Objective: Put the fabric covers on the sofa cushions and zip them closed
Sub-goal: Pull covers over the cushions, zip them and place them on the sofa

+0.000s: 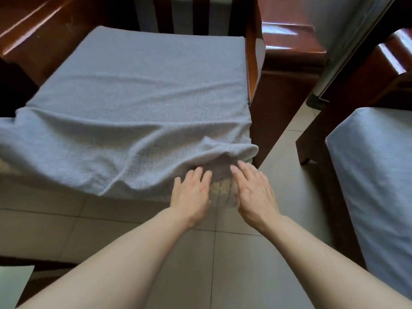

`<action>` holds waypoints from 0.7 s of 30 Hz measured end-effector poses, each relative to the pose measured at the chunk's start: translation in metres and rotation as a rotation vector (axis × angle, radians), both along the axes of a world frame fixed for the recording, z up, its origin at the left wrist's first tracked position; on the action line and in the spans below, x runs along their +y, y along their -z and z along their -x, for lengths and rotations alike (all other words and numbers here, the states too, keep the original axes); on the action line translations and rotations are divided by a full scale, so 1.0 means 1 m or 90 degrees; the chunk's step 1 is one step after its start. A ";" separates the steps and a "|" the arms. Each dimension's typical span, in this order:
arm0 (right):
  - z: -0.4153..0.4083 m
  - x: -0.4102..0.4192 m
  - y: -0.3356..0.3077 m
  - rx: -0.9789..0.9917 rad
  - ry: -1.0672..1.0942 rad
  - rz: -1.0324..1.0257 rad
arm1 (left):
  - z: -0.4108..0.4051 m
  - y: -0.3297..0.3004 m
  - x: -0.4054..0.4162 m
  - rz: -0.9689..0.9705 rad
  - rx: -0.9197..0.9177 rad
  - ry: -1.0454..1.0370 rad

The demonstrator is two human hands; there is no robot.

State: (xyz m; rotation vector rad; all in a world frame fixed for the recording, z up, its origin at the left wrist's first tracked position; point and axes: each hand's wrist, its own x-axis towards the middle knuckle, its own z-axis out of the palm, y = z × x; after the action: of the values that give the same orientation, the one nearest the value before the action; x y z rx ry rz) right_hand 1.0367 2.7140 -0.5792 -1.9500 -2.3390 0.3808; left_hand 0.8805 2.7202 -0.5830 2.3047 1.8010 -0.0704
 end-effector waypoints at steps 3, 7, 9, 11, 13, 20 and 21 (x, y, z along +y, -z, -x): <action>0.007 0.015 0.030 0.032 -0.015 -0.100 | 0.003 0.030 0.008 -0.144 0.003 0.005; 0.013 0.033 0.072 0.156 0.026 -0.264 | 0.003 0.067 0.022 -0.356 -0.059 -0.033; 0.015 0.041 0.082 0.223 0.070 -0.329 | 0.002 0.078 0.028 -0.442 -0.091 -0.044; 0.013 0.052 0.086 0.271 0.086 -0.400 | 0.002 0.084 0.034 -0.514 -0.126 -0.044; 0.009 0.061 0.089 0.316 0.071 -0.457 | 0.001 0.089 0.038 -0.571 -0.164 -0.042; -0.009 0.070 0.081 0.448 -0.004 -0.454 | -0.015 0.075 0.043 -0.627 -0.168 -0.029; -0.013 0.069 0.079 0.462 -0.007 -0.442 | -0.019 0.071 0.038 -0.614 -0.158 -0.018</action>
State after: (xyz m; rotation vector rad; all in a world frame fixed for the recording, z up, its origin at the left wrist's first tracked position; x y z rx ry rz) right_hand 1.0497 2.7828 -0.6586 -1.1992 -1.6857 0.1844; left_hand 0.8993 2.7583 -0.6542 2.6366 1.9683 1.2849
